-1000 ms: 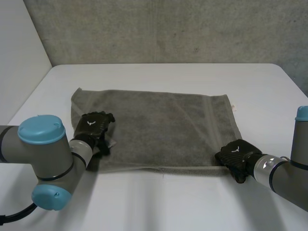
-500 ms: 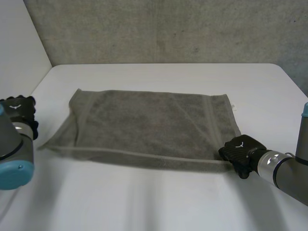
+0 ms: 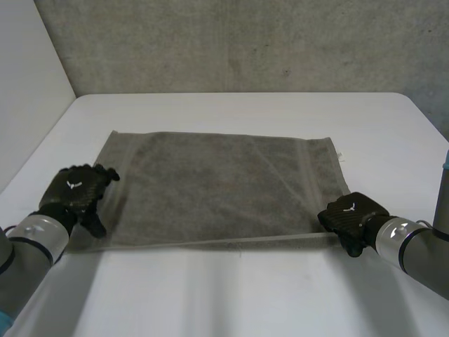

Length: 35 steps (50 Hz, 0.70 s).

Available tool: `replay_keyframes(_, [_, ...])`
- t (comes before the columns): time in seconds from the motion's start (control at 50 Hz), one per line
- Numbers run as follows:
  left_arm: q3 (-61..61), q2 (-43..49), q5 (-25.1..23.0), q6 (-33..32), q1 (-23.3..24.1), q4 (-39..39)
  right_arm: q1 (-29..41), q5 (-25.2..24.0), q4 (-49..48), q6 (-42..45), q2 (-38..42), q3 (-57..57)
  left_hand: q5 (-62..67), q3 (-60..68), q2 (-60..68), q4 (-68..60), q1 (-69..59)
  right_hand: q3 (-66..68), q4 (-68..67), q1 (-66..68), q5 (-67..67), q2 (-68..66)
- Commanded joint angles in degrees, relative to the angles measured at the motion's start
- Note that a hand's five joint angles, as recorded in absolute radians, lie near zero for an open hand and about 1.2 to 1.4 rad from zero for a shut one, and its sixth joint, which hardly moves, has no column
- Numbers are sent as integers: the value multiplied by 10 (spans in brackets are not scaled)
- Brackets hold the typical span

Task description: Fold the laundry

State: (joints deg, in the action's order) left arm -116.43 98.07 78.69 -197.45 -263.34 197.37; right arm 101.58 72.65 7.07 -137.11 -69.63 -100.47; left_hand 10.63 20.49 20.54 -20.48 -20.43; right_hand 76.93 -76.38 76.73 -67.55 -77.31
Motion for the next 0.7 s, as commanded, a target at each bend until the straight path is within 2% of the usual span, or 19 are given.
replay_keyframes(0.02, [-1, 18, -3, 0, -7, -63, -2, -1, -2, -30, 1, 5, 32, 33, 33, -34, -34, 31, -36, 33, -25, -27])
replay_keyframes(0.2, [2, 71, -2, 1, -6, -59, -4, -7, -4, -40, 0, 6, 32, 33, 33, -34, -34, 31, -36, 33, -25, -27])
replay_keyframes(0.38, [9, 118, -2, 1, -1, 8, -4, -9, -4, -39, 0, 5, 72, 74, 73, -74, -75, 31, -36, 33, -25, -27])
replay_keyframes(0.52, [11, 123, -2, 4, 0, 64, -4, -9, -3, -38, 0, 5, 203, 205, 204, -205, -205, 31, -36, 33, -25, -27])
replay_keyframes(0.7, [20, 138, -1, 5, 1, 79, -4, -9, -4, -37, 0, 4, 264, 265, 265, -266, -266, 31, -36, 33, -25, -27])
